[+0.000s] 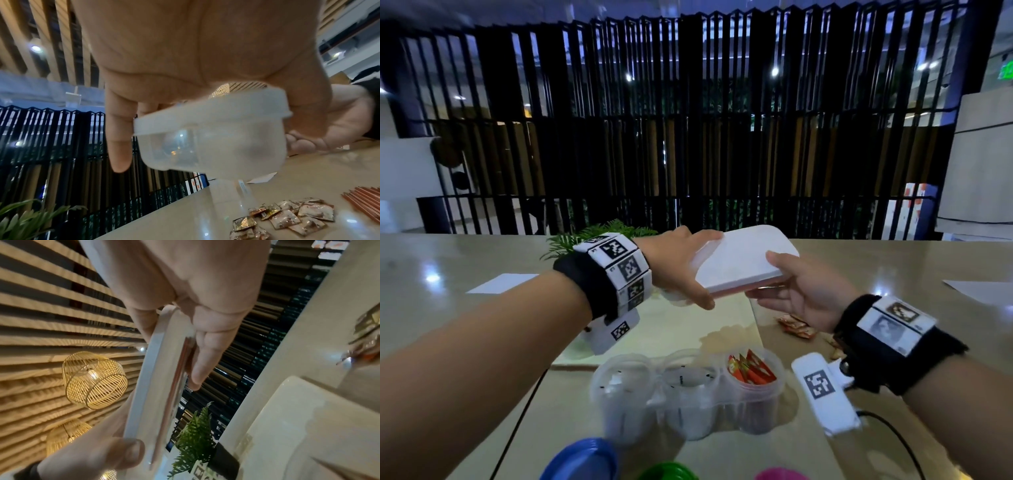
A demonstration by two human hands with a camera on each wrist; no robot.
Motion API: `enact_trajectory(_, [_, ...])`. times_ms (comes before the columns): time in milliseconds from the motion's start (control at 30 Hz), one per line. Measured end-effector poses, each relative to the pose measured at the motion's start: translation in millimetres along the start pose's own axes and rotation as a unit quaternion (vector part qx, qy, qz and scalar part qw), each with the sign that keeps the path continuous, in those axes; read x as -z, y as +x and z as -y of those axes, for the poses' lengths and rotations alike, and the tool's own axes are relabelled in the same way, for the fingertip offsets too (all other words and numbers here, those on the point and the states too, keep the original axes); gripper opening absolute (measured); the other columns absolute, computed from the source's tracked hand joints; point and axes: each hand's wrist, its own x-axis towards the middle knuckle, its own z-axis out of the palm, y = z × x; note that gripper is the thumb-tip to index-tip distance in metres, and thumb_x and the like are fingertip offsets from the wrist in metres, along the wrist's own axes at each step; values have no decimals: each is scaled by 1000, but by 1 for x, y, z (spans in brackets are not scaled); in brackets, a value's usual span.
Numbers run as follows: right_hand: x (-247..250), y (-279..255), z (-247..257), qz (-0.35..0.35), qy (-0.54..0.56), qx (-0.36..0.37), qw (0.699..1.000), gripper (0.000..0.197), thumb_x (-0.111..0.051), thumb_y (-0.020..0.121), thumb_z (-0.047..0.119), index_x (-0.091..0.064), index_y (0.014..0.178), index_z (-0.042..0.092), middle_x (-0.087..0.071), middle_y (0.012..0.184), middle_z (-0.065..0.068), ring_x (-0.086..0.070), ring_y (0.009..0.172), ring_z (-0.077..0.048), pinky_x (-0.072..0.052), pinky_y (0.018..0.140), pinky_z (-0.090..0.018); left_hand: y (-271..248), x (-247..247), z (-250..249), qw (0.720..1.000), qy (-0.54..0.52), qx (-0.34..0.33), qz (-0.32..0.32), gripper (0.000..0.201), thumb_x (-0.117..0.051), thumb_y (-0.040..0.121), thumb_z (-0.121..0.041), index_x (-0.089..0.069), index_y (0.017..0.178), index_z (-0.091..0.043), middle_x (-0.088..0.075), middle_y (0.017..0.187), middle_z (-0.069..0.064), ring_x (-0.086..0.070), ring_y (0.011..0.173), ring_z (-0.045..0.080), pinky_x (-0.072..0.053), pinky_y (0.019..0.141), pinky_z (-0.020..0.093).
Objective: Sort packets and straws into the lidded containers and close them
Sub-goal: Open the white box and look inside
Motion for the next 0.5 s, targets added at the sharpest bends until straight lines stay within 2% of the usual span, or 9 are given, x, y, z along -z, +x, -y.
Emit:
enact_trajectory(67, [1,1,2,-9,23,2,1000,35,-51,98,26,-48,126,5,-67,107,-19,-72,78,-26,-61,62,-31,-10,1,-2,999,-34,1,4,116,-70,64,-74,-1,152,-39,-32,143,1,-42,128,25,-40,106,48])
enact_trajectory(133, [5,2,4,-23,43,8,999,37,-51,98,25,-47,128,4,-65,114,-19,-70,84,-27,-61,67,-35,-23,3,-8,991,-130,-2,10,100,-65,74,-70,-14,152,-35,-42,140,-4,-52,118,19,-48,99,45])
enact_trajectory(167, [7,2,6,-31,44,12,998,37,-51,98,26,-48,129,4,-65,115,-18,-68,87,-26,-60,69,-37,-29,4,-11,982,-186,-6,11,83,-62,82,-63,-22,149,-35,-51,130,-9,-59,106,15,-54,90,41])
enact_trajectory(233, [10,2,9,-38,32,19,999,38,-49,99,28,-51,128,4,-66,111,-15,-66,88,-25,-57,73,-38,-41,3,-19,964,-265,-5,14,51,-57,92,-47,-35,138,-37,-57,108,-16,-62,88,7,-59,75,31])
enact_trajectory(300, [10,1,12,-30,21,18,999,39,-46,100,32,-54,127,5,-66,113,-13,-65,92,-26,-55,79,-40,-48,-3,-27,936,-352,-1,17,41,-53,97,-36,-43,136,-26,-62,107,-9,-65,85,8,-58,68,26])
enact_trajectory(333, [10,0,13,-22,15,15,1000,41,-45,100,34,-54,128,5,-66,118,-14,-64,97,-28,-53,84,-42,-50,-8,-31,915,-403,5,21,39,-52,98,-31,-44,135,-20,-65,109,-4,-67,86,12,-58,67,27])
enact_trajectory(400, [6,-3,14,-12,0,6,1000,43,-43,100,36,-55,127,5,-64,123,-18,-62,104,-31,-48,95,-49,-52,-20,-40,862,-506,20,25,42,-55,97,-26,-42,136,-18,-67,116,3,-69,96,21,-60,78,37])
enact_trajectory(433, [3,-5,15,-14,-15,6,1000,43,-43,100,36,-56,125,4,-64,122,-19,-62,106,-33,-46,98,-52,-51,-26,-43,837,-547,25,19,48,-61,95,-27,-41,137,-19,-66,120,5,-69,101,25,-58,85,44])
enact_trajectory(500, [-1,-5,16,-23,-47,18,998,41,-44,100,37,-58,119,3,-66,116,-21,-63,106,-37,-46,98,-56,-46,-36,-47,795,-605,28,5,71,-75,80,-32,-38,140,-20,-65,124,7,-68,106,28,-54,91,52])
